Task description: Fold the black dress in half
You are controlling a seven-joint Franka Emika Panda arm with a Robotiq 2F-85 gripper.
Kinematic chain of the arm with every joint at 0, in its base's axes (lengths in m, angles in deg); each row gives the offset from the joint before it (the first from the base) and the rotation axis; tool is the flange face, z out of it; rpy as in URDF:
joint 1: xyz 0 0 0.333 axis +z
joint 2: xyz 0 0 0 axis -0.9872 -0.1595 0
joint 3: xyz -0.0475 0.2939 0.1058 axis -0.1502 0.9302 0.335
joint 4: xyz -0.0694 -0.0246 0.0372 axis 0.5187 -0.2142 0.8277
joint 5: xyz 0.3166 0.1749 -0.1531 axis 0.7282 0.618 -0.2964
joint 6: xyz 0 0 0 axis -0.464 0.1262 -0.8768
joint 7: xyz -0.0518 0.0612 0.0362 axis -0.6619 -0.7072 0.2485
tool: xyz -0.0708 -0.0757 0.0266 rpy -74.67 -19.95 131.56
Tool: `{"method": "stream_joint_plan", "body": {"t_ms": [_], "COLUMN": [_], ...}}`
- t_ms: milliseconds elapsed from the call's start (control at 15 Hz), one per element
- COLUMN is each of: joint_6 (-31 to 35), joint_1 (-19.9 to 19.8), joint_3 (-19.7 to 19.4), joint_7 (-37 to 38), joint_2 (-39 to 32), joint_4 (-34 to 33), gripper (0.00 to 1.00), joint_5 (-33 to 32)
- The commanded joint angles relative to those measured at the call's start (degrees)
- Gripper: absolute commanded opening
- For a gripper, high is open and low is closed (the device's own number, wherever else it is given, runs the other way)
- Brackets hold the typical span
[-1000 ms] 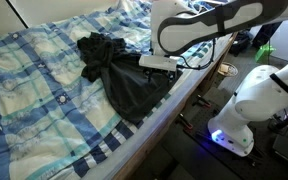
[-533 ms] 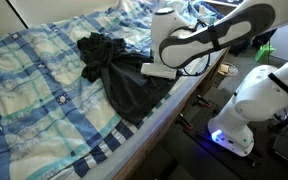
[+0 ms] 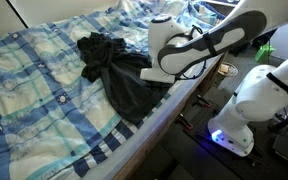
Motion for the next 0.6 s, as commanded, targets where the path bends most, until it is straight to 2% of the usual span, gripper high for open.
{"method": "stream_joint_plan", "body": {"t_ms": [0, 67, 133, 533], "joint_6": [2.2, 2.0, 1.9, 1.1], "joint_1": [0.4, 0.4, 0.4, 0.2], "joint_3": [0.4, 0.4, 0.4, 0.2], "joint_7": [0.2, 0.3, 0.3, 0.4], "joint_2": [-0.7, -0.7, -0.4, 0.9], "joint_4": [0.7, 0.7, 0.8, 0.8], "gripper": [0.14, 0.05, 0.02, 0.01], "joint_5": [-0.9, -1.1, -1.3, -2.3]}}
